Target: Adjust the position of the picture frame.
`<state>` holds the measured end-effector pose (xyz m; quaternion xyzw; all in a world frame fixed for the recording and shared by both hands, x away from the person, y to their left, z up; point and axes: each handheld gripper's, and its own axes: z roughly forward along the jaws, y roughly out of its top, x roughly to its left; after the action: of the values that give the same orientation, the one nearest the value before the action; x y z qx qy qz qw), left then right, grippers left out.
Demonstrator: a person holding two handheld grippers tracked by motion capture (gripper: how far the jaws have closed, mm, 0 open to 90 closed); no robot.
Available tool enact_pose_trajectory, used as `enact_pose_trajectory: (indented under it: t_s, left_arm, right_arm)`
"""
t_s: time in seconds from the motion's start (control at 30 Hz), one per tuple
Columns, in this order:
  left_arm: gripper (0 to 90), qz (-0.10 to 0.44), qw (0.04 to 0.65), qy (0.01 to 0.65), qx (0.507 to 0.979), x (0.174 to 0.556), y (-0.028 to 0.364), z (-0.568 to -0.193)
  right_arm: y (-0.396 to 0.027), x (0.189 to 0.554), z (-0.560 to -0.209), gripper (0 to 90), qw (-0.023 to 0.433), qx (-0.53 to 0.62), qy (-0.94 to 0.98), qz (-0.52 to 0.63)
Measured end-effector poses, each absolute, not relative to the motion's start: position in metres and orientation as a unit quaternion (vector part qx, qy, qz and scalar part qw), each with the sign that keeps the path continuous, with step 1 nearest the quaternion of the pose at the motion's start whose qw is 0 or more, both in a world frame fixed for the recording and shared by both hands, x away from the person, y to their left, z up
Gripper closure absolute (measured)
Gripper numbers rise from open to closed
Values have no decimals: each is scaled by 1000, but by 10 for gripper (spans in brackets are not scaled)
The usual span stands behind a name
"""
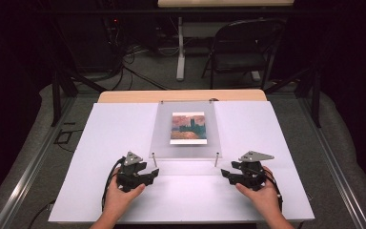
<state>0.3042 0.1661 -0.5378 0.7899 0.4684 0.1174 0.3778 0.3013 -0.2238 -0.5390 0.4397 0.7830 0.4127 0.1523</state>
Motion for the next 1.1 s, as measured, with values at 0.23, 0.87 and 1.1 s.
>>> enact_pose_trajectory:
  t_s: [0.23,0.87,1.1]
  left_arm:
    - [351,99,366,477,793,296,174,-536]
    - [204,122,400,485,768,302,191,-523]
    - [267,135,394,480,772,310,190,-513]
  right_arm:
    - [-233,301,-537,372,134,469,766,418]
    - [-231,300,-532,99,174,475,754,419]
    - [-231,306,-521,177,185,462,765,409]
